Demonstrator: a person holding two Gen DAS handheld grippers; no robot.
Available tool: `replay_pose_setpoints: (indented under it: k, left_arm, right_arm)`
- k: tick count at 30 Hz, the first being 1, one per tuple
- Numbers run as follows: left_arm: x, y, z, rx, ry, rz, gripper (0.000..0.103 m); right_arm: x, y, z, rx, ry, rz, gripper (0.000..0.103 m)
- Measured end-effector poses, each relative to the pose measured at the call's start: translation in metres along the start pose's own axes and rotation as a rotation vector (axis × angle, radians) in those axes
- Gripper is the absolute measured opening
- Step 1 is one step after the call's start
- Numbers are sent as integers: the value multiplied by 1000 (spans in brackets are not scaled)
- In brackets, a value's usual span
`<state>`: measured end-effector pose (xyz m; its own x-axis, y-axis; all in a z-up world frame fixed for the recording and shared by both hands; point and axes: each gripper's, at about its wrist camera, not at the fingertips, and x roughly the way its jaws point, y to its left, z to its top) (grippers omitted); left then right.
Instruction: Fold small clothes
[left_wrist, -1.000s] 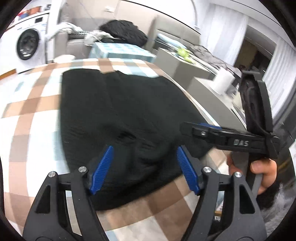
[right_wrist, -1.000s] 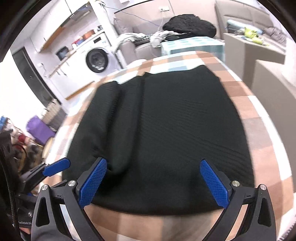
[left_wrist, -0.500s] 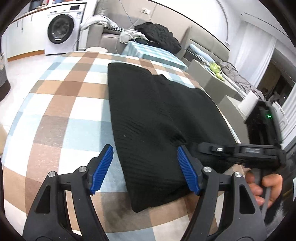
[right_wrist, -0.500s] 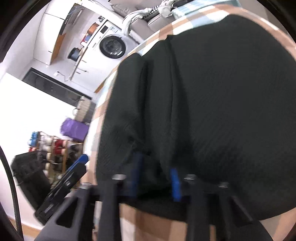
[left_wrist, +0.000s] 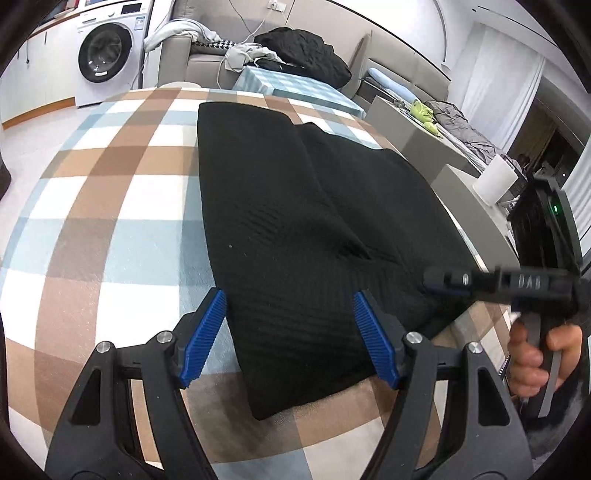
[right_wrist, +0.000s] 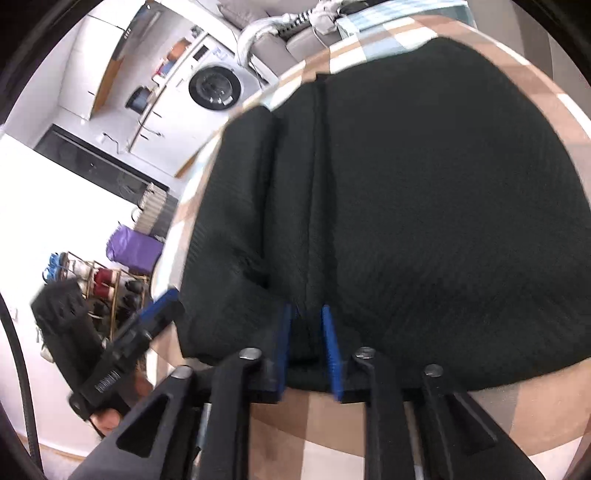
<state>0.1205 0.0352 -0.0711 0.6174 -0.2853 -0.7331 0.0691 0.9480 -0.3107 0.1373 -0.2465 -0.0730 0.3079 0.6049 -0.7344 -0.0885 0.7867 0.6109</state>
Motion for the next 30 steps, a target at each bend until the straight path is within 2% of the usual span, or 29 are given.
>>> replay_pose_setpoints:
  k: [1,4,6,7,8,10,13,15,18,21,24,25,28,30]
  left_arm:
    - [2,-1,-2,-2,7,-1,69]
    - [3,0,-5,-4,12,6,69]
    - [1,0,-5,-5,9,13,69]
    - [-2,1,-5,-8,5,18,69]
    - [-4,2,-5,-11,3,18,69]
    - [-9,4,-2,-19,-8,14,69]
    - [-13,3,1,-9,-10,5,69]
    - [-10,1,1,6,-2,-3,70]
    - [3,-5,-1,29,35,-3,70]
    - [8,-15,-5,92,50,34,73]
    - [12,-22,-12,160,81,49,76]
    - [13,-23,-14,172,89,54,76]
    - [15,-19,-17,168,109,43,76]
    - [15,-13,-16,134,113,21,76]
  right_arm:
    - [2,0,3,8,-7,9,35]
    - [20,-1,13,8,19,15,35]
    - [29,1,18,-16,8,31,25]
    - [32,4,19,-32,14,33,12]
    - [29,8,18,-43,13,35,5]
    - [14,18,17,-76,-15,102,5]
    - [-11,31,11,-102,-20,151,4]
    - [-13,26,7,-97,-7,118,4]
    - [6,9,3,-82,50,-10,4]
    - [13,6,6,-78,81,-58,7]
    - [-2,13,13,-109,17,-81,23]
    - [-7,17,17,-123,-5,-75,29]
    - [-6,25,30,-130,-20,-39,31]
    - [9,36,42,-158,-7,-9,35]
